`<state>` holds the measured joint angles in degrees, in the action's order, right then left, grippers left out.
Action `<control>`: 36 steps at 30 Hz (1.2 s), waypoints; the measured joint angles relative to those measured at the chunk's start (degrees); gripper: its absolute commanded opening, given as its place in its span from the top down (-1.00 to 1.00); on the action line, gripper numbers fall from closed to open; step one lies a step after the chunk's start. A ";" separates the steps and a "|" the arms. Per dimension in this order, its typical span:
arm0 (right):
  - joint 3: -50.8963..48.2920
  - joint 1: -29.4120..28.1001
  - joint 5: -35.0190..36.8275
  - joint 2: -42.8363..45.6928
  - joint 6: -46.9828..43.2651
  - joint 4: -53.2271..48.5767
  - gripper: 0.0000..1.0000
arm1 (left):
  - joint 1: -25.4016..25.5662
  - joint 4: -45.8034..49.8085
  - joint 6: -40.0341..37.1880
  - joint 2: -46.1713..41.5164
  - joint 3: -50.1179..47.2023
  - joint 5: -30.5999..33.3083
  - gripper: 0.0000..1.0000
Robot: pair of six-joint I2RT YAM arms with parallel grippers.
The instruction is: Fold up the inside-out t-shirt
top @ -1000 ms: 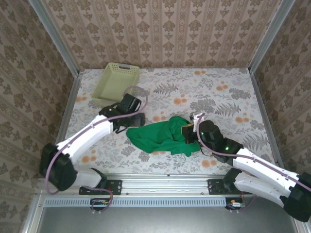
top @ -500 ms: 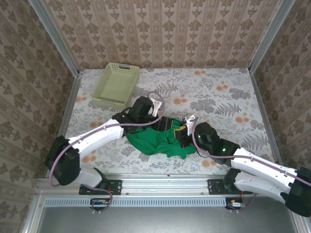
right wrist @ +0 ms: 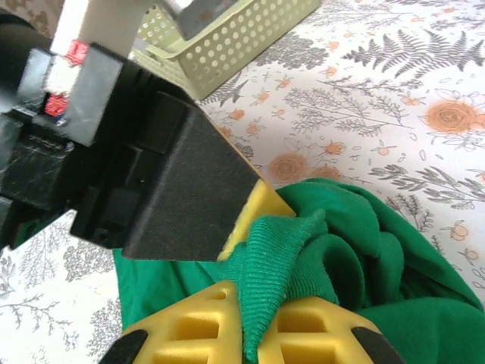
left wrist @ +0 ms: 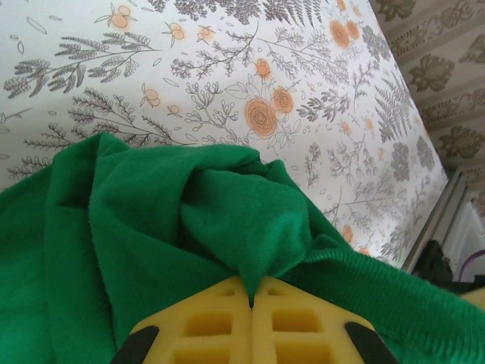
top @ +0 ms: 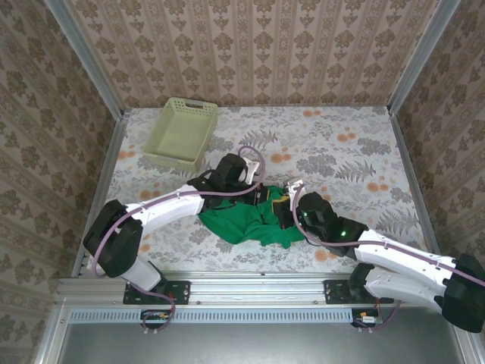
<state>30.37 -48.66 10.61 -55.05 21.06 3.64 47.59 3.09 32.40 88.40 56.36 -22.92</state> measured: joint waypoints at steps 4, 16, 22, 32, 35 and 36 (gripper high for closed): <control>0.24 0.02 2.03 -0.76 1.18 -0.83 0.95 | -0.04 1.73 -0.31 -0.90 0.17 1.92 1.00; 2.99 9.79 -9.25 0.61 6.45 -5.81 -0.27 | -4.85 10.73 -5.60 -16.17 5.95 8.63 1.00; 4.63 9.81 -13.55 -3.26 9.18 -5.51 -0.33 | -4.85 12.04 -6.80 -16.92 2.51 8.63 1.00; 7.48 9.86 -15.45 -15.43 10.45 -3.45 -0.36 | -4.85 14.19 -7.87 -18.29 1.44 8.90 1.00; 7.56 9.86 -15.10 -18.56 10.19 -2.40 -0.32 | -4.85 14.47 -8.07 -18.45 1.44 9.07 1.00; 7.82 9.86 -15.13 -19.63 9.86 -2.08 -0.28 | -4.85 14.62 -8.09 -18.47 1.44 9.09 1.00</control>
<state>38.20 -38.81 -4.51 -74.67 30.92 1.56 42.74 17.72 24.32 69.93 57.80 -13.82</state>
